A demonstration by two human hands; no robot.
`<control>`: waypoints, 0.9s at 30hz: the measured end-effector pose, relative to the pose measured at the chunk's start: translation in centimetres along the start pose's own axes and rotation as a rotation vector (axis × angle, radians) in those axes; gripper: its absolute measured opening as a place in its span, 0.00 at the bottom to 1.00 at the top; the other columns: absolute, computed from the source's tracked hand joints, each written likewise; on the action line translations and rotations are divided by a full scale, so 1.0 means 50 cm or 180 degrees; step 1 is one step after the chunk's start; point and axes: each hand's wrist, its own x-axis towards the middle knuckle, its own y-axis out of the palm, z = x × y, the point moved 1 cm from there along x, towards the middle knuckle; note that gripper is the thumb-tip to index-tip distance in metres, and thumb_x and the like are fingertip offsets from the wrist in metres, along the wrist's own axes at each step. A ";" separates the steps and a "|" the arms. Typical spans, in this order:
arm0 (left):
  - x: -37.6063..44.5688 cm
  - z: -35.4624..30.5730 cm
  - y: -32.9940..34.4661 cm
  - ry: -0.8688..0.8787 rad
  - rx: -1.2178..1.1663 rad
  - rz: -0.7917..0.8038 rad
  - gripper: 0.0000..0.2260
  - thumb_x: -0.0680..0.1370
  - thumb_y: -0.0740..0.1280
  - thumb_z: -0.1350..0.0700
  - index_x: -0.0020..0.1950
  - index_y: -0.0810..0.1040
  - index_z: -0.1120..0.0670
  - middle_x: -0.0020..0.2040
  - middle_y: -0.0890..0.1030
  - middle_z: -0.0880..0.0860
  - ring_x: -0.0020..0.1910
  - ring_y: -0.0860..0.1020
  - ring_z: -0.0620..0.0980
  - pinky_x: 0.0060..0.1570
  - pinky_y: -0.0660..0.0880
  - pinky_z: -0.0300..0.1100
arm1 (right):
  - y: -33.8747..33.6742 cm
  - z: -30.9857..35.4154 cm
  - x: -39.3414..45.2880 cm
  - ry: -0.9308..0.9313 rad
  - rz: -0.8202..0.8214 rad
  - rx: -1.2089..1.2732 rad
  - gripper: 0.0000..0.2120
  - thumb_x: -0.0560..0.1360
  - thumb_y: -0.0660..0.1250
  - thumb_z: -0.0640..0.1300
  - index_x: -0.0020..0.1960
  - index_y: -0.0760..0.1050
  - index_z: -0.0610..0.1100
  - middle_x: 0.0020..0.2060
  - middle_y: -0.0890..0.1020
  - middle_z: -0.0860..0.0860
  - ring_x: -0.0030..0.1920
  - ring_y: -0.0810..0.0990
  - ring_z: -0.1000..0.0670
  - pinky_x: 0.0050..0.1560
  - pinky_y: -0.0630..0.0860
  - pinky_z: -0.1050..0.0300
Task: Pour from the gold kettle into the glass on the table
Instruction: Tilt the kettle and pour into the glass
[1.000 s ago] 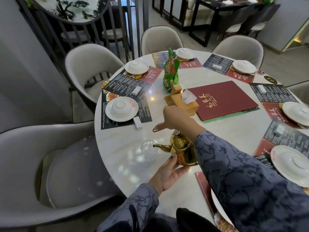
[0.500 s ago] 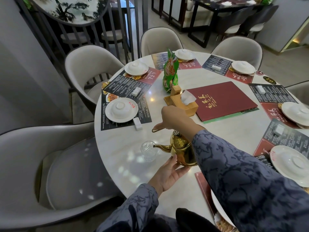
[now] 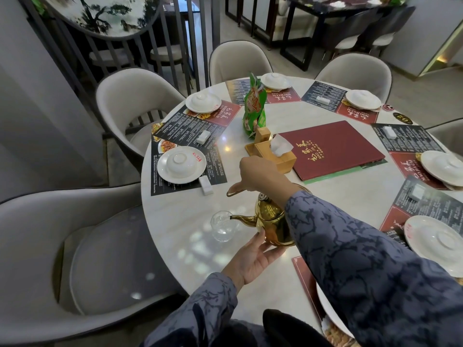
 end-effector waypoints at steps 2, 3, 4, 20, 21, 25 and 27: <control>0.000 0.000 0.001 -0.0019 -0.0010 0.0010 0.23 0.78 0.65 0.54 0.71 0.66 0.56 0.68 0.73 0.64 0.64 0.77 0.64 0.67 0.72 0.58 | 0.000 0.002 0.001 0.0028 0.0032 -0.0006 0.30 0.66 0.74 0.65 0.32 0.61 0.43 0.29 0.68 0.49 0.28 0.66 0.51 0.27 0.63 0.57; 0.000 0.001 0.001 -0.0026 -0.0019 0.0019 0.23 0.78 0.66 0.54 0.71 0.65 0.57 0.68 0.73 0.64 0.63 0.77 0.64 0.67 0.72 0.58 | -0.001 0.002 0.001 0.0039 0.0042 -0.0001 0.30 0.66 0.74 0.64 0.32 0.62 0.43 0.29 0.68 0.49 0.28 0.66 0.50 0.27 0.63 0.57; 0.001 0.001 0.001 -0.0030 -0.0024 0.0029 0.23 0.78 0.66 0.54 0.72 0.65 0.57 0.68 0.73 0.64 0.63 0.78 0.64 0.68 0.71 0.58 | 0.000 0.001 0.002 0.0045 0.0047 0.0016 0.30 0.65 0.74 0.64 0.32 0.62 0.43 0.29 0.68 0.49 0.28 0.66 0.50 0.27 0.63 0.57; 0.020 0.003 -0.018 -0.0076 0.0101 0.0055 0.27 0.76 0.69 0.53 0.72 0.65 0.56 0.70 0.72 0.64 0.65 0.76 0.64 0.72 0.66 0.59 | -0.002 0.003 0.003 -0.0092 0.0064 0.0054 0.27 0.67 0.75 0.61 0.30 0.66 0.42 0.29 0.73 0.49 0.37 0.76 0.45 0.26 0.66 0.57; 0.021 0.003 -0.019 -0.0078 0.0099 0.0048 0.28 0.76 0.69 0.53 0.72 0.65 0.57 0.70 0.71 0.64 0.65 0.76 0.64 0.72 0.66 0.59 | -0.003 0.004 0.002 -0.0086 0.0080 0.0043 0.27 0.67 0.75 0.62 0.30 0.66 0.42 0.28 0.73 0.49 0.37 0.76 0.45 0.26 0.66 0.57; 0.024 0.003 -0.020 -0.0092 -0.0017 0.0058 0.27 0.76 0.69 0.54 0.72 0.64 0.59 0.70 0.71 0.66 0.66 0.74 0.66 0.72 0.65 0.59 | -0.006 0.007 0.000 -0.0061 0.0115 -0.0015 0.27 0.68 0.74 0.61 0.30 0.65 0.43 0.28 0.72 0.49 0.32 0.73 0.47 0.26 0.65 0.57; 0.023 0.004 -0.020 -0.0099 -0.0015 0.0062 0.27 0.76 0.68 0.54 0.72 0.64 0.59 0.69 0.71 0.66 0.66 0.74 0.65 0.72 0.66 0.59 | -0.005 0.007 0.001 -0.0049 0.0137 -0.0031 0.27 0.69 0.74 0.61 0.30 0.64 0.43 0.29 0.72 0.49 0.33 0.73 0.47 0.27 0.66 0.57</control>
